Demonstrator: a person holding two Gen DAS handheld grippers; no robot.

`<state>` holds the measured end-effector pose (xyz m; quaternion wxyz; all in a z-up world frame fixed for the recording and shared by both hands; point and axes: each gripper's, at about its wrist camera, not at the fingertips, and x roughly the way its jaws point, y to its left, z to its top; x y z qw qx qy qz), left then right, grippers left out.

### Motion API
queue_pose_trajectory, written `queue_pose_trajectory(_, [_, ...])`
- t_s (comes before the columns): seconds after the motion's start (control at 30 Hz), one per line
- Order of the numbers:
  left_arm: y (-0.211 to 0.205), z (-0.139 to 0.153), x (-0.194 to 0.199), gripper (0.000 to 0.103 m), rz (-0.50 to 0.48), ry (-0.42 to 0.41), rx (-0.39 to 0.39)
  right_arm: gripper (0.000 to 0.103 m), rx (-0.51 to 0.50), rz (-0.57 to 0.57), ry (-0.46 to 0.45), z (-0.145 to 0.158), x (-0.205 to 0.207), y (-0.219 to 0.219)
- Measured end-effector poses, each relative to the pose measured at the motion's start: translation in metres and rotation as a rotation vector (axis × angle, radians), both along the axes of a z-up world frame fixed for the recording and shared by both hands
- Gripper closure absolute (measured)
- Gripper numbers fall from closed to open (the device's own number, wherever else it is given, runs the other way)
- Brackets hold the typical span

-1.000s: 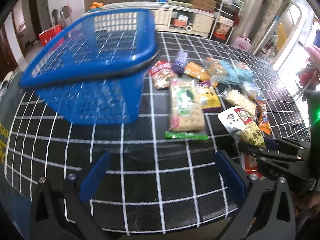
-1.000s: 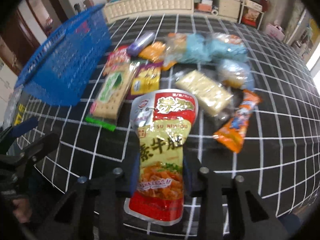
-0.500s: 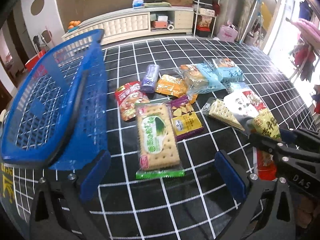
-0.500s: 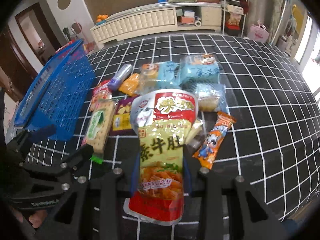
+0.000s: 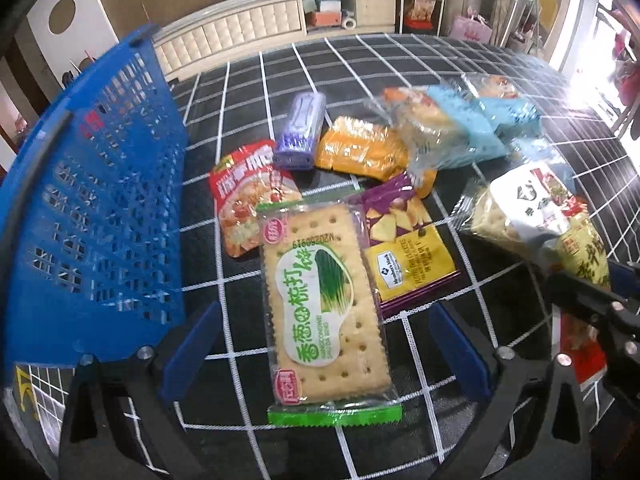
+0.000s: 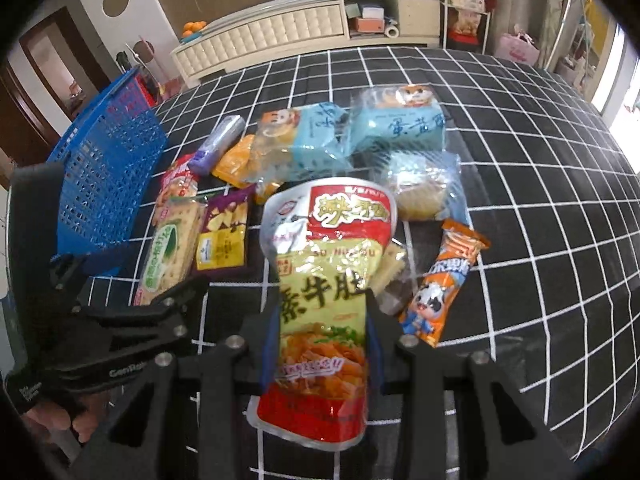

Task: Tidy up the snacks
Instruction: 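Grasp the green-labelled cracker pack with left tool while right tool grasps red-yellow snack bag, then lower cracker pack into blue basket with left tool while right tool drops red-yellow bag in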

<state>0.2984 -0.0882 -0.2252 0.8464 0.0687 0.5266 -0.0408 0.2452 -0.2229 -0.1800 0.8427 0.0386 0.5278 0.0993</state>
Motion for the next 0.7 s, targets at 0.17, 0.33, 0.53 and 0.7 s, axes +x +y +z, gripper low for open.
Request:
queue_pose_trajectory(0.17, [0.003,-0.014,0.008,0.027,0.023,0.043,-0.056,0.062,0.007,-0.001,0.003,0.0,-0.001,-0.002])
queue_pose_trajectory(0.33, [0.002,-0.009,0.005,0.049,0.034,0.051,-0.076,0.062,0.003,-0.004,-0.005,0.007,-0.005,-0.002])
queue_pose_trajectory(0.53, [0.003,0.003,-0.017,0.05,0.038,0.029,-0.103,0.062,-0.003,-0.007,-0.041,0.03,-0.018,0.0])
queue_pose_trajectory(0.7, [0.004,0.037,-0.038,0.05,0.025,-0.046,-0.103,0.062,-0.003,-0.003,-0.095,0.06,-0.034,0.006])
